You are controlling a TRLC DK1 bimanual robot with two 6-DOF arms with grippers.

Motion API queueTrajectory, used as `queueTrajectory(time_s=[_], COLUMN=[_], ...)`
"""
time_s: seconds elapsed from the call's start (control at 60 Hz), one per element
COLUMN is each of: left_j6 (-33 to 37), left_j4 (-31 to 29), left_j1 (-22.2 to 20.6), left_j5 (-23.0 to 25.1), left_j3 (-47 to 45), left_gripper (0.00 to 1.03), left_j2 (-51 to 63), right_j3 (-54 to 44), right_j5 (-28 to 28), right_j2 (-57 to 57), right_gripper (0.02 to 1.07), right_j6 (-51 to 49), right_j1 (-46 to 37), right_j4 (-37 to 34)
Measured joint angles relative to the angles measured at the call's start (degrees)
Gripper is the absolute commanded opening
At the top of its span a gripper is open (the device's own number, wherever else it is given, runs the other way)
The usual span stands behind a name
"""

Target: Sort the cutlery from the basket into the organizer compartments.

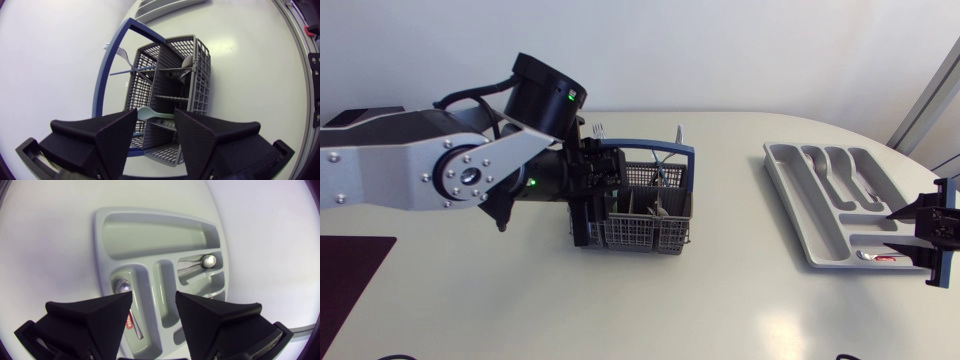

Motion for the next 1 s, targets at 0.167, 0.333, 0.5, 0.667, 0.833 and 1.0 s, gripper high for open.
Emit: queueTrajectory(time_s=[0.167,0.333,0.5,0.667,0.833,1.0], left_j6=[1.7,4.1,6.3,7.6,8.7,9.8], left_j4=[0.5,3.3,6.7,10.4,11.4,12.9], left_j1=[-0.4,-0.4,-0.4,-0.9,-0.9,-0.9], left_j5=[-2.2,-5.6,-8.7,-10.7,-11.8,-12.4], left_j3=[0.3,0.8,0.8,0.8,0.8,0.8], left_gripper=[0.42,0.42,0.42,0.42,0.42,0.42], left_j2=[2.6,5.1,6.0,7.6,9.7,11.0], right_j3=[-3.2,-7.5,-12.1,-14.7,-15.9,-16.9], right_j5=[-4.0,-5.4,-5.9,-6.0,-6.0,-6.0], right_j2=[-5.9,-11.8,-18.7,-24.2,-26.8,-29.6], right_gripper=[0.79,0.79,0.79,0.79,0.79,0.79], right_j6=[3.0,4.7,7.0,10.6,14.1,17.2], right_j1=[0.4,3.1,7.1,11.7,15.3,19.0], right_j4=[-4.9,-6.1,-8.0,-8.2,-8.2,-8.2])
